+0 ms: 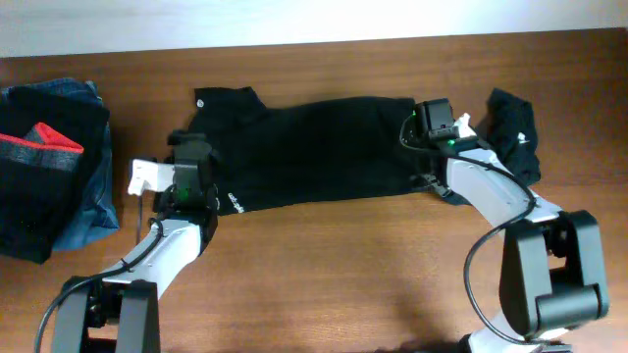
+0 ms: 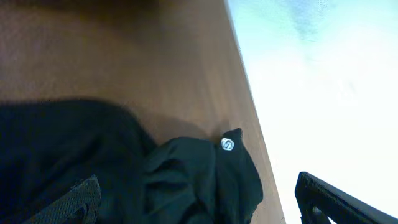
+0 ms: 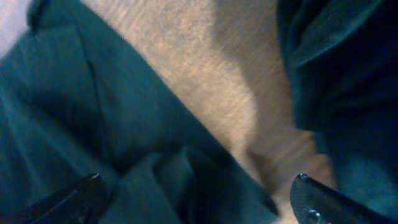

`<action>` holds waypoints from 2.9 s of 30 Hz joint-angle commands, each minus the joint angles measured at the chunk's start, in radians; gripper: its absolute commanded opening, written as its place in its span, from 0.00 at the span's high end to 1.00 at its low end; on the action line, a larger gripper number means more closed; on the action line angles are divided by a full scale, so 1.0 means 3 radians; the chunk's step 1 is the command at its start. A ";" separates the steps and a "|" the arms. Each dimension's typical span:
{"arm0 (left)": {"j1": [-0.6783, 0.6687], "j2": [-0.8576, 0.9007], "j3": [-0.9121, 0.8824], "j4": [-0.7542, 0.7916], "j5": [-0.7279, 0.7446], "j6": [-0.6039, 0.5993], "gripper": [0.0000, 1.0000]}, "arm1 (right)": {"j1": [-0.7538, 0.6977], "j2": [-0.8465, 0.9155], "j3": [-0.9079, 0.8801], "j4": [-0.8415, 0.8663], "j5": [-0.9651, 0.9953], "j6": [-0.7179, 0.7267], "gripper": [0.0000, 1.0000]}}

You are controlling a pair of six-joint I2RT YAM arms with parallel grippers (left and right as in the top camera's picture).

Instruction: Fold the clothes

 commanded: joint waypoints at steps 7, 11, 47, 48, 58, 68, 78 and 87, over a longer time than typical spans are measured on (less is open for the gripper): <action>0.0008 -0.0173 0.0013 0.0502 0.2373 0.3803 0.01 | -0.0050 -0.0790 0.0680 -0.0666 -0.0652 -0.2506 0.01; 0.0060 -0.0462 0.0023 -0.0122 0.3358 0.4476 0.01 | -0.0046 -0.0818 0.1026 -0.1306 -0.0827 -0.2761 0.01; 0.0080 0.1425 0.3457 -0.2520 0.2475 0.7187 0.01 | 0.0088 0.0291 0.1901 -0.0216 -0.0975 -0.4812 0.01; 0.0080 0.1436 0.3457 -0.2501 0.2488 0.7299 0.01 | 0.0088 0.0300 0.1902 -0.0211 -0.1006 -0.4985 0.01; 0.0197 0.1645 0.3465 -0.1951 0.2438 0.8131 0.00 | 0.0083 0.0844 0.1904 -0.0048 -0.0682 -0.5950 0.01; 0.0320 0.2665 0.5795 -0.4742 0.3010 0.7602 0.01 | 0.0104 0.0923 0.2605 -0.0725 -0.1048 -0.5334 0.01; 0.0352 0.2782 0.6614 -0.5445 0.3203 0.7360 0.01 | 0.0099 0.1019 0.2995 -0.0919 -0.1048 -0.5346 0.01; 0.0373 0.2831 0.6525 -0.5207 0.3142 0.7457 0.01 | -0.0113 0.1396 0.2995 -0.0876 -0.1062 -0.5215 0.01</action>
